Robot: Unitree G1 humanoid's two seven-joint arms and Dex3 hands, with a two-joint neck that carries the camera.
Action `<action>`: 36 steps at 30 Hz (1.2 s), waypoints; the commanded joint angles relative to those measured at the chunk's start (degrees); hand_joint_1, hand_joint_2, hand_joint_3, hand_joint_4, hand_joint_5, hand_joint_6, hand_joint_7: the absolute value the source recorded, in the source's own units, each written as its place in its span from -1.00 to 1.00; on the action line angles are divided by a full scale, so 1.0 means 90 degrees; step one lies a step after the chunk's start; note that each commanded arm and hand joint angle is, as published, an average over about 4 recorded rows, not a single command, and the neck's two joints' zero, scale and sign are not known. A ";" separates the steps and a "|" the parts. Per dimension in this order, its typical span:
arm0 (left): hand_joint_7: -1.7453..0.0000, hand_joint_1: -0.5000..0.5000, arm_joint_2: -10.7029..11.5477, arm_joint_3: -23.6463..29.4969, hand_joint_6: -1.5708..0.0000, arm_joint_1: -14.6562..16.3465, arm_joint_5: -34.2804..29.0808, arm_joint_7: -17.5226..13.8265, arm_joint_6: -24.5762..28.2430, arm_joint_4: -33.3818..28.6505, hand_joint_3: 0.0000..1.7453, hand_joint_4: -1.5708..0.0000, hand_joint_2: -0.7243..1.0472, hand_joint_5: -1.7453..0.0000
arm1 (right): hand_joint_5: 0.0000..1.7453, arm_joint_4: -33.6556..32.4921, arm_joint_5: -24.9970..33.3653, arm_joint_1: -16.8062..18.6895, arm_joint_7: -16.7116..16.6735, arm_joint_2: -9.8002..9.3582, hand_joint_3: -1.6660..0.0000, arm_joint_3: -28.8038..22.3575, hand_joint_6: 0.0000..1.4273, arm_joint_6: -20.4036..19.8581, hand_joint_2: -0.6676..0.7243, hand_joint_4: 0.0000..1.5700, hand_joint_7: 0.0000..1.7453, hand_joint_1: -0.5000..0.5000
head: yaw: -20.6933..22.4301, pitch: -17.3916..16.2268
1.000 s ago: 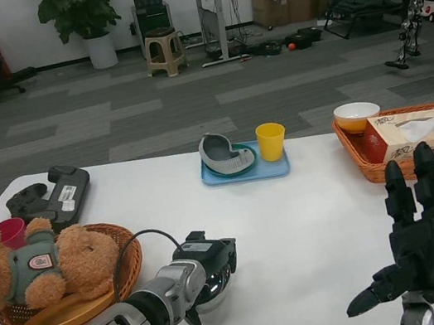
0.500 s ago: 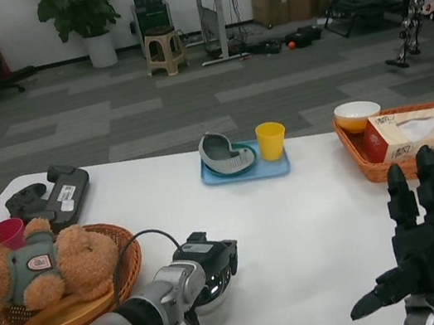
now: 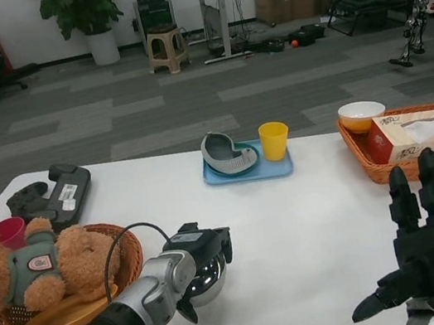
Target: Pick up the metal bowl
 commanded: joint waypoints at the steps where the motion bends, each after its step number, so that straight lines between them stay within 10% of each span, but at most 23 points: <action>1: -0.92 -1.00 0.0329 0.0090 -0.47 0.0207 0.0079 -0.0189 0.0277 -0.0816 0.90 -0.92 1.00 -1.00 | -1.00 -0.0032 0.0062 0.0049 -0.0017 -0.0038 1.00 -0.0013 -1.00 -0.0047 1.00 -1.00 -0.90 0.50 | 0.0014 0.0004; 19: -0.90 -1.00 0.1575 -0.0613 -0.50 -0.0210 -0.0302 -0.0799 0.0326 -0.2711 0.90 -0.95 1.00 -1.00 | -1.00 0.0007 0.0065 0.0047 0.0010 -0.0082 1.00 0.0053 -1.00 -0.0030 1.00 -1.00 -0.92 0.50 | 0.0022 0.0458; 36: -0.84 -1.00 0.2226 -0.0618 -0.53 -0.0235 -0.0624 -0.1048 0.0228 -0.3834 0.80 -0.95 1.00 -1.00 | -1.00 -0.0176 0.0025 -0.0156 0.0703 -0.0255 1.00 0.0140 -1.00 0.0639 1.00 -1.00 -0.92 0.50 | 0.0216 0.1090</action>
